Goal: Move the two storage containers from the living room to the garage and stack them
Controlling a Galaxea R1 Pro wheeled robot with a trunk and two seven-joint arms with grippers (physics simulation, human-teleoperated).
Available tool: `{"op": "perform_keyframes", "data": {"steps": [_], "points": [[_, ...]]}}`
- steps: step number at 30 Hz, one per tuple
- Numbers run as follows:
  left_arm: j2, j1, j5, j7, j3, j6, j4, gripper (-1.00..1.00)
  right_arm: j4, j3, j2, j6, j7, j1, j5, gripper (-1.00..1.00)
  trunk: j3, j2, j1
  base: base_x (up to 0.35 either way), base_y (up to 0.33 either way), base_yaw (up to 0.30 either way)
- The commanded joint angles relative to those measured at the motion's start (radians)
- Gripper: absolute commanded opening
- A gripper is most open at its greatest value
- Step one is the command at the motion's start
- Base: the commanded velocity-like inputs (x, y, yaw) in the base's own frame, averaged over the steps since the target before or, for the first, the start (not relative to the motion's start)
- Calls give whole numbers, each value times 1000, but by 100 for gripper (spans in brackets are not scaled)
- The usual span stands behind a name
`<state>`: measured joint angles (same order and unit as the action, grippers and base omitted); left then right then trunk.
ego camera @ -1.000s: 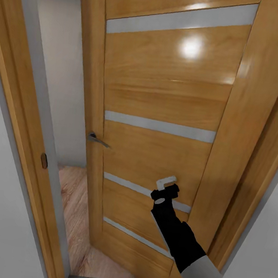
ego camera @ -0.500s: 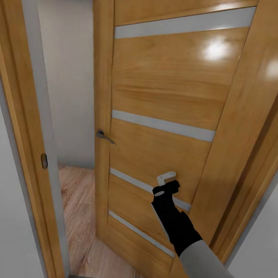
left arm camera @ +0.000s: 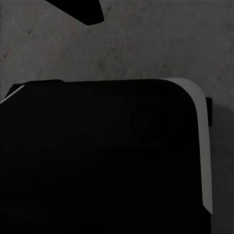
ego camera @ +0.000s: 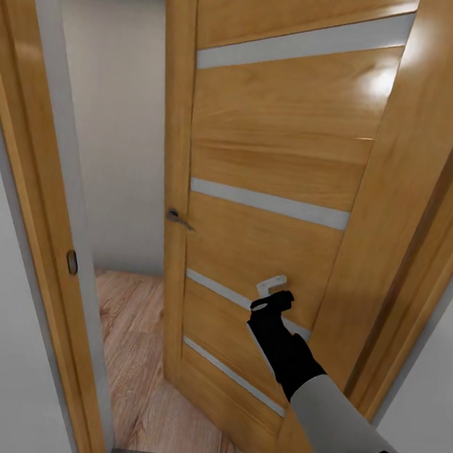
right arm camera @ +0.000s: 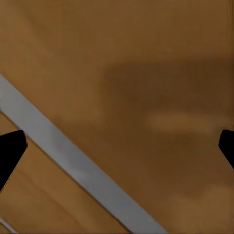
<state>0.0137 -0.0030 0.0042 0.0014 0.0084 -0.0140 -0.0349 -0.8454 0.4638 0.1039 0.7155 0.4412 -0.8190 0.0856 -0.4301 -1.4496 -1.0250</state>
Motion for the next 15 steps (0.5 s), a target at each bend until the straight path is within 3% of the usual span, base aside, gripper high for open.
{"op": "perform_keyframes", "data": {"steps": [1,15], "points": [[0,0,0,0,1,-2,0,100,-1,1,-15,17,3,-5,37,100,-1,0,0,0,0,0],[-1,0,4,0,1,-1,1,100,52,0,8,13,3,-41,23,100,-1,0,0,0,0,0]]}}
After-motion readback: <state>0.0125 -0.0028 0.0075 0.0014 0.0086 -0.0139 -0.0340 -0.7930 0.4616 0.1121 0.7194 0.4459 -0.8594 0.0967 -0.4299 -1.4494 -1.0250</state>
